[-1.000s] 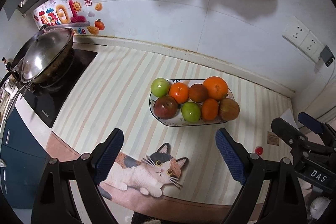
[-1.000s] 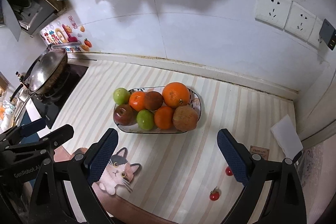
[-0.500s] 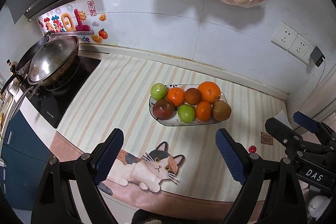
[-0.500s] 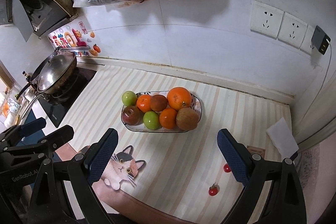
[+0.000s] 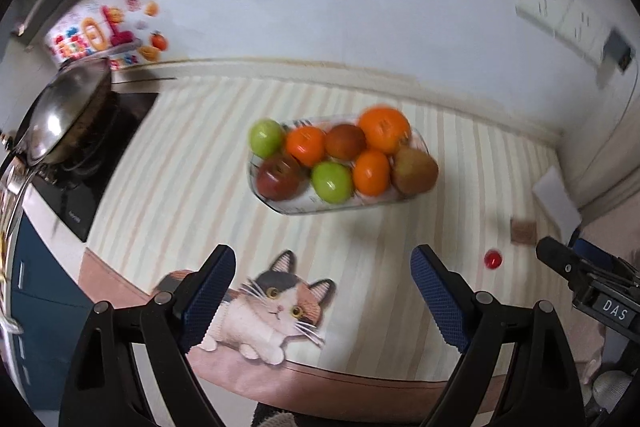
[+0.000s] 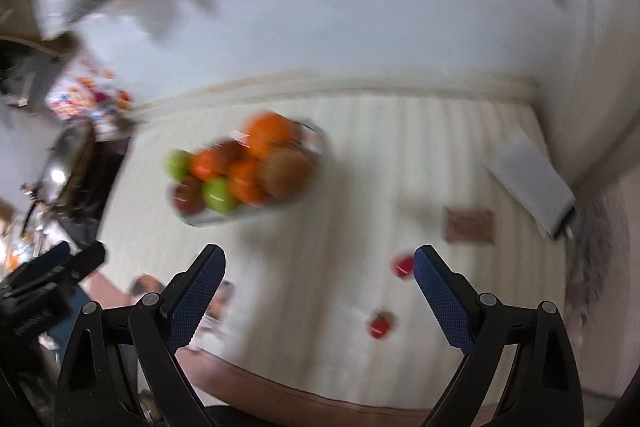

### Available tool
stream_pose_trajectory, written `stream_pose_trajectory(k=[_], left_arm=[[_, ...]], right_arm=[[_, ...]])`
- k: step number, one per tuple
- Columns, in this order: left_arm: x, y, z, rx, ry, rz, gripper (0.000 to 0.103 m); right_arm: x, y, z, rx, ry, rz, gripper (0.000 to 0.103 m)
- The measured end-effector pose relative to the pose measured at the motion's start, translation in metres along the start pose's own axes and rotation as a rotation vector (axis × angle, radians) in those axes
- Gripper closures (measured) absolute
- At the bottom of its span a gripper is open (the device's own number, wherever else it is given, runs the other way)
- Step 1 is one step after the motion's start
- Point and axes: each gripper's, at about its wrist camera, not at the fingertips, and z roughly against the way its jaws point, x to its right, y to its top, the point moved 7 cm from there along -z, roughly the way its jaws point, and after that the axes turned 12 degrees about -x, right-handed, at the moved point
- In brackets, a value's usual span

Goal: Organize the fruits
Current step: 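Grasp a cherry tomato with the left tool while the right tool grasps the other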

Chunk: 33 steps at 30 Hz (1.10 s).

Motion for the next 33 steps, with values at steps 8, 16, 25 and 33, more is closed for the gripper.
stream_pose_trajectory(k=[8,16,25,33], left_arm=[[0.080,-0.010,-0.086,-0.229,-0.086,-0.130,0.013],[0.166,-0.047,-0.153,-0.422,-0.146,-0.308,0.013],[0.206,-0.064,-0.177,-0.470,-0.163,-0.393,0.030],[0.210,-0.059,-0.173,-0.426,-0.125,-0.431,0.079]], right_arm=[[0.079,-0.026,-0.079,-0.142,0.068,-0.175,0.061],[0.130,-0.041,-0.101,-0.150,0.022,-0.252,0.072],[0.161,-0.054,-0.099,-0.148,0.002,-0.319,0.072],[0.165,-0.050,-0.093,-0.130,-0.002,-0.314,0.071]])
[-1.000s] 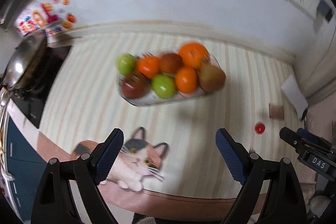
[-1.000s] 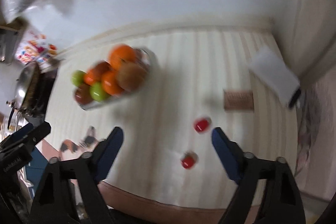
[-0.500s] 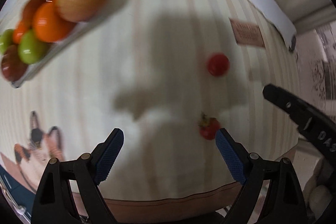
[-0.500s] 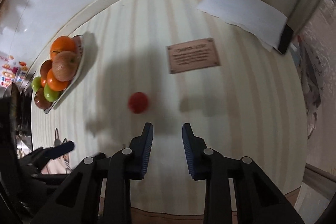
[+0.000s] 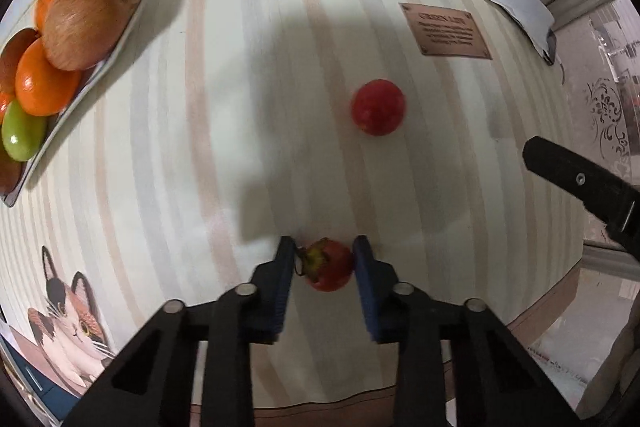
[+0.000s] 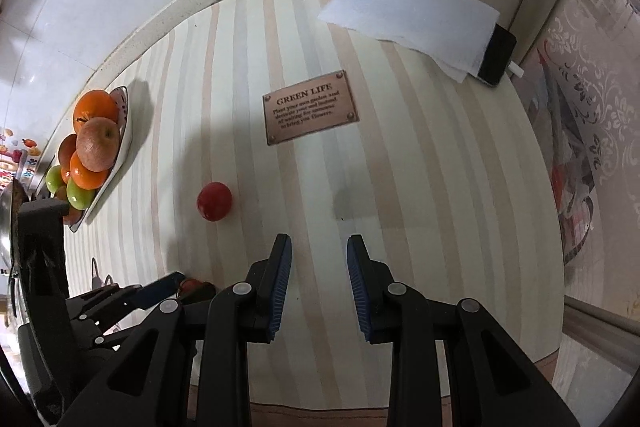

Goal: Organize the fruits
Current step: 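Grasp a cherry tomato with the left tool while the right tool grasps the other, then carry both cherry tomatoes to the plate edge with both tools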

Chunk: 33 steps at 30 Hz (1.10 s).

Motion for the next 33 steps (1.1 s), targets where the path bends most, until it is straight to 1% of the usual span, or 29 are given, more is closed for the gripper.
stream_pose_trajectory(k=[2,5,6,8,10,13,18,21,22,23,28,31,33], left_arm=[[-0.012,0.000,0.004,0.010,0.009,0.021,0.079],[-0.040,0.000,0.009,0.017,0.009,0.090,0.079],[-0.056,-0.001,0.010,0.018,0.010,0.128,0.079],[-0.080,-0.003,0.010,0.012,0.002,0.190,0.079],[-0.101,-0.007,0.010,0.010,-0.015,0.250,0.079],[-0.125,-0.010,0.014,0.010,-0.039,0.321,0.079],[-0.144,-0.012,0.016,0.013,-0.086,0.397,0.079],[-0.155,-0.014,0.020,0.019,-0.096,0.411,0.079],[-0.144,-0.015,0.018,0.021,-0.099,0.415,0.079],[-0.144,-0.015,0.019,0.023,-0.100,0.419,0.079],[-0.155,-0.027,0.023,0.037,-0.107,0.430,0.079],[-0.158,-0.031,0.029,0.052,-0.127,0.439,0.079],[-0.162,-0.033,0.043,0.071,-0.152,0.447,0.079]], right_arm=[[-0.006,0.002,0.000,-0.001,0.007,0.014,0.071],[-0.022,0.008,-0.002,-0.002,0.037,0.039,0.071],[-0.028,0.010,-0.004,-0.006,0.048,0.050,0.071],[-0.038,0.013,-0.009,-0.015,0.078,0.058,0.071],[-0.047,0.016,-0.015,-0.022,0.085,0.070,0.071],[-0.060,0.021,-0.025,-0.041,0.109,0.080,0.071],[-0.079,0.027,-0.042,-0.071,0.102,0.116,0.071],[-0.087,0.030,-0.054,-0.080,0.069,0.142,0.071],[-0.089,0.032,-0.057,-0.081,0.063,0.146,0.071],[-0.091,0.033,-0.059,-0.082,0.060,0.155,0.071],[-0.101,0.037,-0.063,-0.056,0.024,0.194,0.071],[-0.111,0.038,-0.064,-0.060,0.038,0.205,0.071],[-0.123,0.035,-0.060,-0.060,0.062,0.224,0.071]])
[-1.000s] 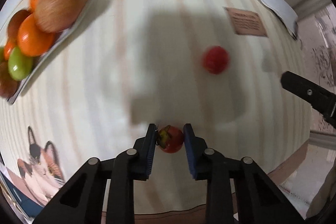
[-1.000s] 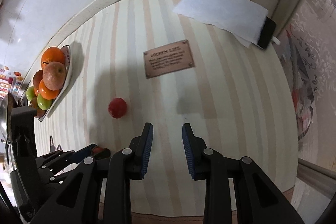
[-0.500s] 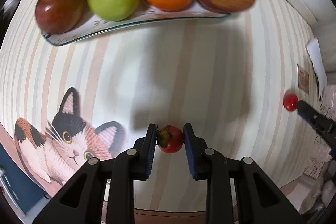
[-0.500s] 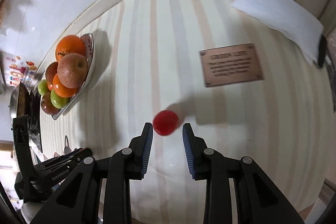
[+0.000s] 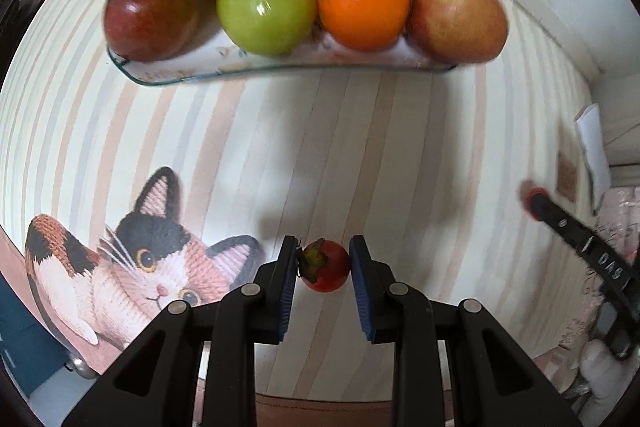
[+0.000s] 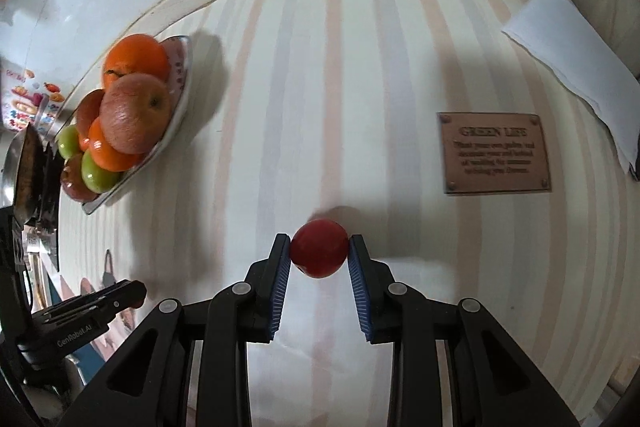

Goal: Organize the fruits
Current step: 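Carry both cherry tomatoes to the plate edge with both tools, then open both tools to drop the cherry tomatoes onto the plate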

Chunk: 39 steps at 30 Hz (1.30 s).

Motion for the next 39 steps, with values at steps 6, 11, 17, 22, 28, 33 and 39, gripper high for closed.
stream_pose_trajectory(k=[6,11,17,22,28,33,39], left_arm=[[-0.018,0.007,0.050,0.085,-0.076,0.035,0.079],[-0.037,0.032,0.084,0.135,-0.091,0.064,0.079],[-0.066,0.038,0.077,0.126,-0.065,0.088,0.079],[-0.081,0.046,0.063,0.106,-0.095,0.130,0.079],[-0.091,0.059,0.054,0.110,-0.148,0.177,0.079],[-0.089,0.074,0.045,0.123,-0.161,0.187,0.079],[-0.087,0.083,0.037,0.133,-0.143,0.188,0.079]], right_arm=[[-0.066,0.002,0.014,0.040,0.116,0.102,0.071],[-0.129,0.018,0.005,0.045,0.196,0.191,0.071],[-0.171,0.029,-0.016,0.035,0.194,0.266,0.071],[-0.188,0.036,-0.031,0.015,0.173,0.302,0.071],[-0.199,0.042,-0.048,0.024,0.140,0.318,0.071],[-0.203,0.044,-0.053,0.045,0.119,0.337,0.071],[-0.206,0.044,-0.055,0.071,0.106,0.339,0.071]])
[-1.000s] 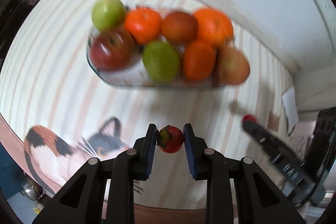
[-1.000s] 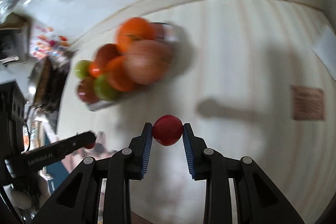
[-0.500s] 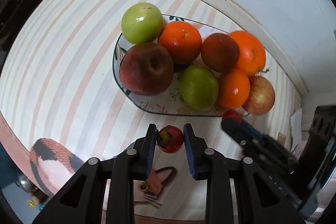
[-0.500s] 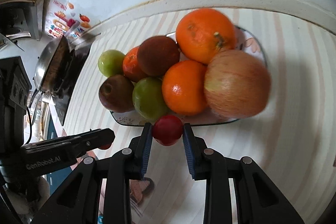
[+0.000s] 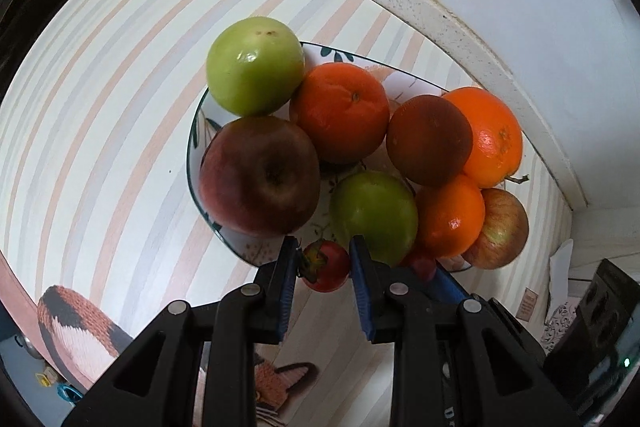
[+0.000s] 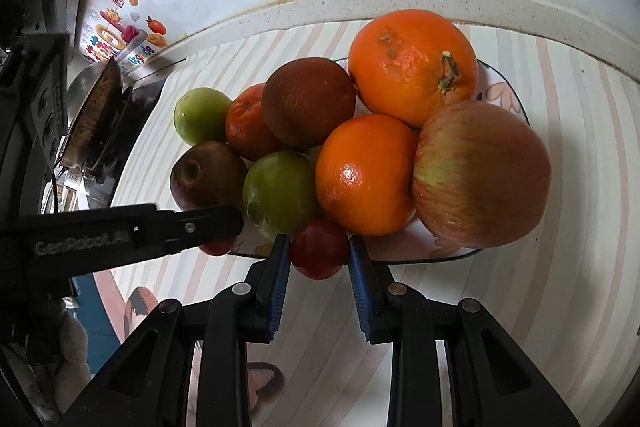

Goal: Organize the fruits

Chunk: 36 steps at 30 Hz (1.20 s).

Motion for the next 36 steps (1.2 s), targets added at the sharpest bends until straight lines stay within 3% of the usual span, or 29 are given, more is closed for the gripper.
stream_pose_trajectory(k=[4,9,11,12,13,16,20,22,28,36], left_arm=[[-0.001,-0.001,-0.001,-0.003,0.016,-0.004,0.078],[-0.003,-0.004,-0.001,-0.002,0.054,-0.012,0.066],[-0.004,-0.004,0.000,0.005,0.059,-0.017,0.049],[-0.004,-0.005,0.002,0.010,0.063,-0.019,0.045],[-0.005,-0.005,0.003,0.017,0.065,-0.021,0.042],[-0.006,-0.008,0.010,0.034,0.065,-0.034,0.033],[-0.010,-0.018,0.024,0.065,0.081,-0.051,0.022],[-0.015,-0.024,0.032,0.086,0.103,-0.052,0.015],[-0.027,-0.045,0.059,0.165,0.194,-0.055,0.013],[-0.031,-0.072,0.101,0.275,0.238,-0.037,0.013]], right_arm=[[0.001,-0.001,0.001,0.017,0.000,-0.008,0.071],[0.002,-0.002,0.001,0.022,0.020,-0.027,0.067],[0.001,-0.002,0.003,0.025,0.020,-0.026,0.052],[0.001,-0.002,0.004,0.029,0.017,-0.027,0.039],[0.001,-0.001,0.006,0.034,0.017,-0.026,0.034],[0.002,-0.001,0.015,0.047,0.025,-0.033,0.031],[0.009,-0.004,0.031,0.047,-0.005,-0.047,0.012],[0.015,-0.007,0.042,0.039,-0.051,-0.049,0.011],[0.024,-0.013,0.079,0.049,-0.164,-0.030,0.007],[0.007,-0.027,0.129,0.107,-0.215,0.032,0.007]])
